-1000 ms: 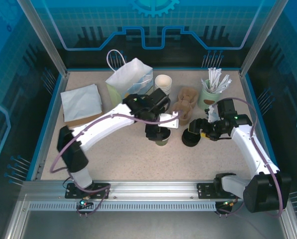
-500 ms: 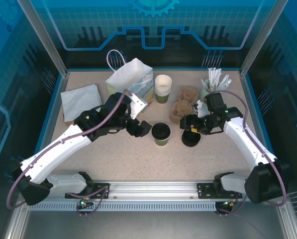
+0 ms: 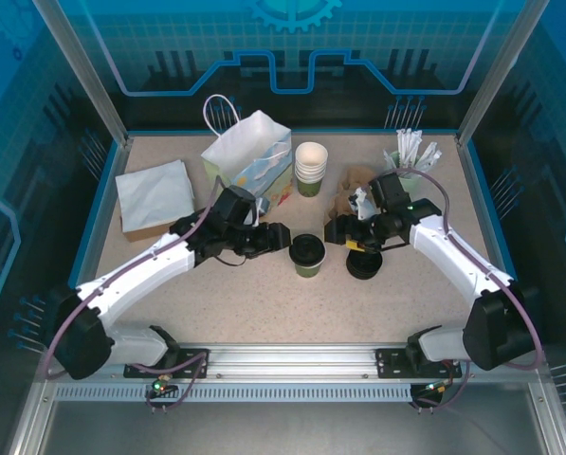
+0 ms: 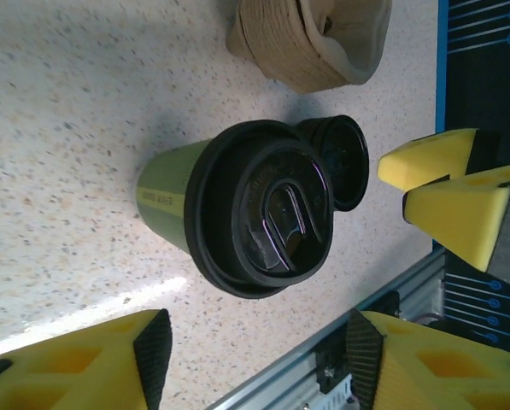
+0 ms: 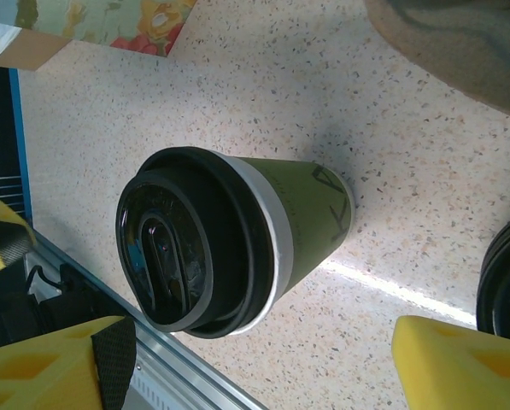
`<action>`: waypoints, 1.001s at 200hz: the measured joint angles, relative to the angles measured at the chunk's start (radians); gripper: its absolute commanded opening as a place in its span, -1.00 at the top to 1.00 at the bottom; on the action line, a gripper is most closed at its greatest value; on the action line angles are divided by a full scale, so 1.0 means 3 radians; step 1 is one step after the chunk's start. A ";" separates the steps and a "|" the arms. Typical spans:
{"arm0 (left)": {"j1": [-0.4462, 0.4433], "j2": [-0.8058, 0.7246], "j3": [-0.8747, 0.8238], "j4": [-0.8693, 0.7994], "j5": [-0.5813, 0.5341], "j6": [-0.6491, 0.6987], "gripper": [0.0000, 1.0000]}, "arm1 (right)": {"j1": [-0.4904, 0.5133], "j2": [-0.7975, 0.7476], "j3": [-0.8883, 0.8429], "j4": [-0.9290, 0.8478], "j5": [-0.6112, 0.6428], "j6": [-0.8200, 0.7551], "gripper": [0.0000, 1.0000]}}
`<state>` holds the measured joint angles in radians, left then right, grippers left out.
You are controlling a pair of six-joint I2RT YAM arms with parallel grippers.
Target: Pack the takeout coffee
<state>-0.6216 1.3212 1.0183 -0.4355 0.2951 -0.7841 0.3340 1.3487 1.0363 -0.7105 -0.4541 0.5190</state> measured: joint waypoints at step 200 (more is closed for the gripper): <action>-0.0033 0.0680 0.0141 0.0315 0.0235 -0.0098 0.03 | 0.0006 0.0043 0.0000 0.0014 0.0004 0.0014 -0.57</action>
<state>-0.6315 1.5253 1.0607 -0.3408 0.3656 -0.8135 0.3359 1.3617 1.0363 -0.7063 -0.4530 0.5232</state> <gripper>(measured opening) 0.486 0.787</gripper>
